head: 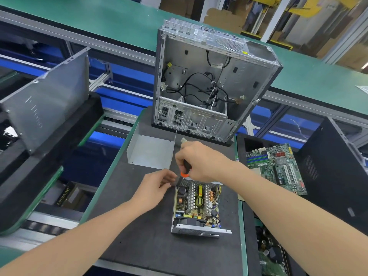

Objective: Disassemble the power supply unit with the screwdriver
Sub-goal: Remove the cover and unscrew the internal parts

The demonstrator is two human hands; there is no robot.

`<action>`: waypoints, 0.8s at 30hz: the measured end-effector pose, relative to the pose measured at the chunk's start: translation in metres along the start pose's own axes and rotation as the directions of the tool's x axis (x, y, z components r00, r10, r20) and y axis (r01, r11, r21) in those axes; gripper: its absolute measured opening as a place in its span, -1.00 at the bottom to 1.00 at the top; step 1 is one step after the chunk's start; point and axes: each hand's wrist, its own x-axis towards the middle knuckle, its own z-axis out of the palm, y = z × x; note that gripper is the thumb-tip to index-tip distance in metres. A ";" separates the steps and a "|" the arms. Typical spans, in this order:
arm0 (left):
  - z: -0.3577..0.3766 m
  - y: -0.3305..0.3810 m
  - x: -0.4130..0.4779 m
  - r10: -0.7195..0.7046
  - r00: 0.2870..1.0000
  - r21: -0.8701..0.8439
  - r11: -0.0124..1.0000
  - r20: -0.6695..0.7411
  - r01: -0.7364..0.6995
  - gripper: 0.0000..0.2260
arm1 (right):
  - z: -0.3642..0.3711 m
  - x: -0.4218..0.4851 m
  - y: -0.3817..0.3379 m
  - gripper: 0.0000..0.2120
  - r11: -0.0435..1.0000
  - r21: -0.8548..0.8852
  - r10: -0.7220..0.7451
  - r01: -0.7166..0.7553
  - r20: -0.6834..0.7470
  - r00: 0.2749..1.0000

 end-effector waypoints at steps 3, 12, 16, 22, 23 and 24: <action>0.004 -0.002 -0.002 -0.028 0.999 0.071 0.997 -0.034 0.031 -0.72 | -0.001 0.003 0.000 -0.76 1.000 0.020 0.013 -0.012 -0.037 0.999; 0.012 -0.003 0.001 -0.034 0.999 0.205 0.978 0.006 0.032 -0.87 | -0.014 0.002 -0.001 -0.77 0.998 0.042 0.045 -0.042 -0.064 0.997; 0.017 -0.003 0.005 0.010 0.999 0.264 0.964 0.052 -0.023 -0.87 | -0.011 0.001 -0.003 -0.77 0.997 0.048 0.065 -0.061 -0.079 0.995; 0.022 -0.002 0.004 0.007 0.997 0.355 0.934 0.076 -0.034 -0.79 | -0.002 0.002 -0.006 -0.75 0.997 0.033 0.070 -0.068 -0.092 0.993; 0.023 -0.002 0.004 0.001 0.997 0.356 0.934 0.072 -0.026 -0.80 | 0.000 0.003 -0.006 -0.75 0.997 0.032 0.072 -0.069 -0.096 0.993; 0.023 -0.002 0.004 -0.011 0.998 0.352 0.936 0.063 -0.012 -0.80 | 0.000 0.003 -0.006 -0.75 0.997 0.033 0.074 -0.071 -0.097 0.993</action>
